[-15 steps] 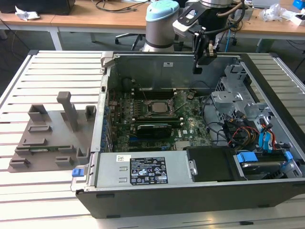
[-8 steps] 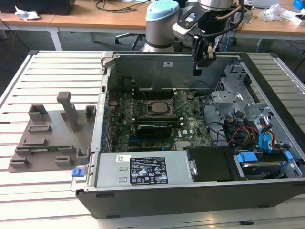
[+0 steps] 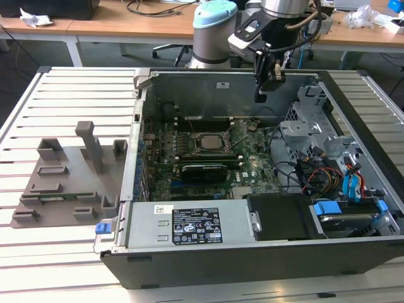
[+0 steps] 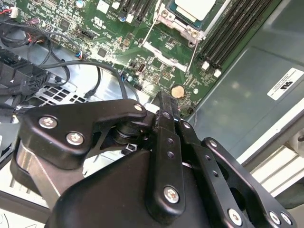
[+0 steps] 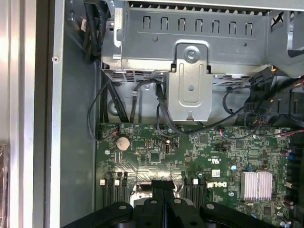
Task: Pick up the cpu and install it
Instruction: 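Close the cpu cover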
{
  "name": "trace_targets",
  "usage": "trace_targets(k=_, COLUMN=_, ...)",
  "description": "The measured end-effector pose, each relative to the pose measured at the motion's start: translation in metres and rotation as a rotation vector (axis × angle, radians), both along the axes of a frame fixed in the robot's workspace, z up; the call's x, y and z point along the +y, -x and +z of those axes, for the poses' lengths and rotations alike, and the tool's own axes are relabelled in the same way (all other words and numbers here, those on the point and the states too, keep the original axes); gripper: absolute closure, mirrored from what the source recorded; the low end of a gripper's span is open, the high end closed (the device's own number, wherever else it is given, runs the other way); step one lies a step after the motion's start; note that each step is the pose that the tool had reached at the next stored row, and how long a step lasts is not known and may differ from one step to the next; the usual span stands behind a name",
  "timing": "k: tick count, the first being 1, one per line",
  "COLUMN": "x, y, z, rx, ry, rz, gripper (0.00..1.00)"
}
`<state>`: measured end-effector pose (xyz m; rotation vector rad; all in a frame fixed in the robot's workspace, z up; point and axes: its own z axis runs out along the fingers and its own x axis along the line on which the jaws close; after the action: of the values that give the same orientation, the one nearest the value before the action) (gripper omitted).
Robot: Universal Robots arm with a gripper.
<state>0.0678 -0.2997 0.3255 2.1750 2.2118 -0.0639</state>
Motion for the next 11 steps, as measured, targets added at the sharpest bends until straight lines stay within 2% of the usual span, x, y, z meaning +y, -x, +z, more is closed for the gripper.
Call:
trace_targets(k=2, x=0.0, y=0.0, z=-0.0013, rx=0.0, ry=-0.0001, rz=0.0, gripper=0.89)
trace_targets(k=11, x=0.0, y=0.0, z=-0.0195, rx=0.0, ry=-0.0001, rz=0.0, gripper=0.89)
